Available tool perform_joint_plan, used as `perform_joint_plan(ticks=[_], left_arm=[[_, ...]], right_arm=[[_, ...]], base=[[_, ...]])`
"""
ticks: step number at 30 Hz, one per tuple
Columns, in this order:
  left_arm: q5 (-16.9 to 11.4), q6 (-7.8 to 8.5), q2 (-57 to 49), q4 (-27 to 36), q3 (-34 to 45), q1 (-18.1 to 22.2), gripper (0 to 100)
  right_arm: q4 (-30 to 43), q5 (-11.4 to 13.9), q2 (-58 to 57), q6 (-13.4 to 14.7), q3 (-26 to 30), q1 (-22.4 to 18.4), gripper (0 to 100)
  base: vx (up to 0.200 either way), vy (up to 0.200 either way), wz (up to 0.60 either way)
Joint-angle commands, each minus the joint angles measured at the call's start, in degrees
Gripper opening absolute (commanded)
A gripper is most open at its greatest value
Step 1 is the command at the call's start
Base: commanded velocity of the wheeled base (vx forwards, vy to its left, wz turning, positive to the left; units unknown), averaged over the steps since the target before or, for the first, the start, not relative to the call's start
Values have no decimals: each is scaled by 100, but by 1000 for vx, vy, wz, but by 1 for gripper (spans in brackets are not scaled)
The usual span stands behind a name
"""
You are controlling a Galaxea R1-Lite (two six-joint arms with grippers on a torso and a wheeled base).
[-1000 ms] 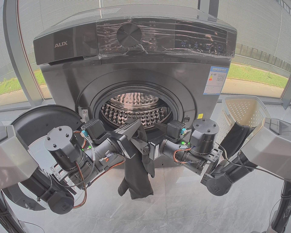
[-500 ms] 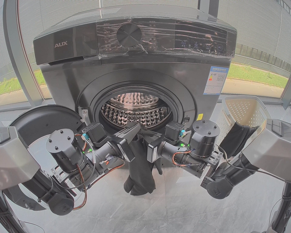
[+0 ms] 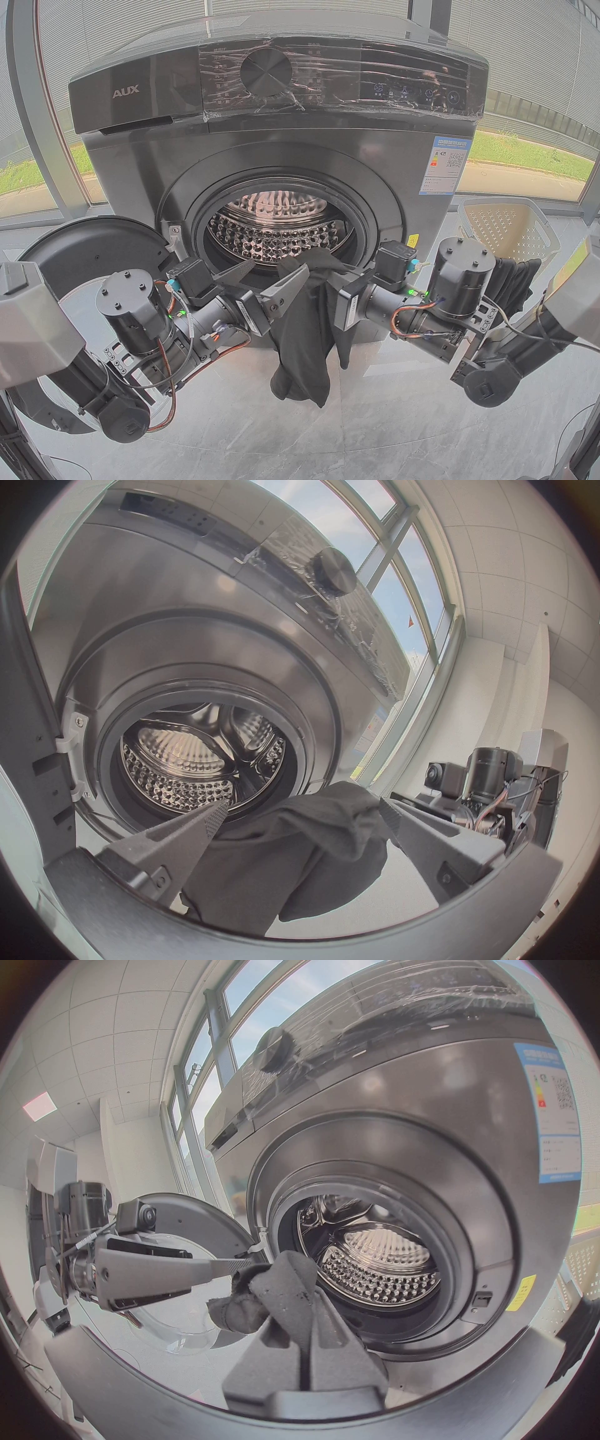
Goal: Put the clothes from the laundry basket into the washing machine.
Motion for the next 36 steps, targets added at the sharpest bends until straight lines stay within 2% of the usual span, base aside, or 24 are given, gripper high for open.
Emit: perform_joint_plan(ticks=[1,8,17,20,22,25,29,32,36], left_arm=[[-4,-1,49,-23,91,75,100],[22,8,330,-23,144,163,100],[4,78,1015,-32,144,663,100],[4,114,1191,-32,109,716,100],[4,131,1253,-32,100,716,100],[4,245,1508,-32,91,716,100],[-110,386,1683,-41,109,699,100],[-277,404,1710,-41,179,672,100],[-294,430,1885,-41,65,663,100]], right_arm=[[-12,6,-348,-3,130,-137,0],[-39,15,-445,-3,157,-146,0],[-83,85,-805,6,517,-49,0],[-74,103,-911,6,587,4,0],[-74,111,-937,6,614,21,0],[-83,234,-972,6,702,48,0],[-83,234,-963,-3,675,39,0],[-83,234,-946,6,640,48,0],[-83,243,-911,6,614,127,0]], base=[[0,0,0],[0,0,0],[0,0,0],[0,0,0],[0,0,0],[0,0,0],[0,0,0],[0,0,0],[0,0,0]])
